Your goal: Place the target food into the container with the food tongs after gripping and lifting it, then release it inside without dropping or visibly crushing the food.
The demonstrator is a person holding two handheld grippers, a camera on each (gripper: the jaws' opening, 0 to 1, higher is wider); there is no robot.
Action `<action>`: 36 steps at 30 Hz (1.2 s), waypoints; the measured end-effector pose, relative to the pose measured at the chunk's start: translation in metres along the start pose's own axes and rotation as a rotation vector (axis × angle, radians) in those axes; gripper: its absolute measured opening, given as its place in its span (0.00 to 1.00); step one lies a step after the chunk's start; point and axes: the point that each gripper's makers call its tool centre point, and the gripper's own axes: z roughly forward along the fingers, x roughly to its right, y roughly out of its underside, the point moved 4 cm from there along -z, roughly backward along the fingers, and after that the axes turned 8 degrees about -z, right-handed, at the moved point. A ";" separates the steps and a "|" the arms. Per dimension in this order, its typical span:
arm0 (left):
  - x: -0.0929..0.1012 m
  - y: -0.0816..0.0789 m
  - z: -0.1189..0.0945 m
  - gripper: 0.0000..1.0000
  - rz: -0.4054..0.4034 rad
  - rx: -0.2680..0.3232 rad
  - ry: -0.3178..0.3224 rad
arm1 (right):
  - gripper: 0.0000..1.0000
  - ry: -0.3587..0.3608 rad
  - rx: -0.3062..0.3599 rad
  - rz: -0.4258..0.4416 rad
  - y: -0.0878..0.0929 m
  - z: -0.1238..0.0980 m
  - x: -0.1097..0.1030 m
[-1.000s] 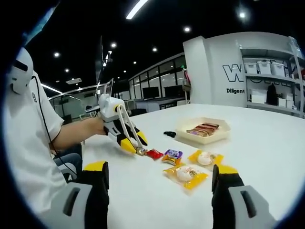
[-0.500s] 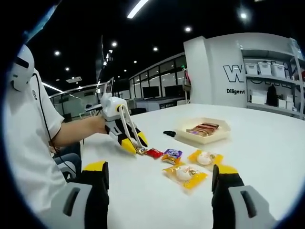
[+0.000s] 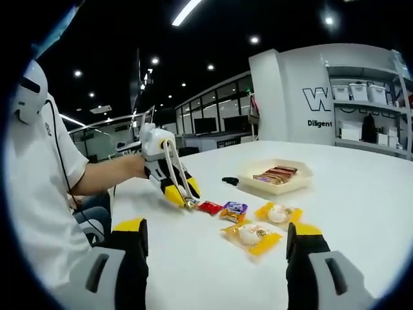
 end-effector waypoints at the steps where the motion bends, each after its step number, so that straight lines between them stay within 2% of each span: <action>1: 0.000 -0.001 -0.001 0.20 0.001 0.000 0.004 | 0.89 0.000 0.001 0.000 0.000 0.000 0.000; 11: -0.004 -0.027 -0.008 0.20 0.034 0.023 0.024 | 0.89 -0.001 0.008 0.007 -0.001 -0.002 0.001; 25: -0.014 -0.066 -0.008 0.20 0.076 0.049 0.063 | 0.89 0.005 0.010 0.011 0.000 -0.005 0.004; 36: -0.032 -0.089 0.006 0.20 0.124 0.014 0.073 | 0.89 0.007 0.010 0.007 -0.001 -0.006 0.004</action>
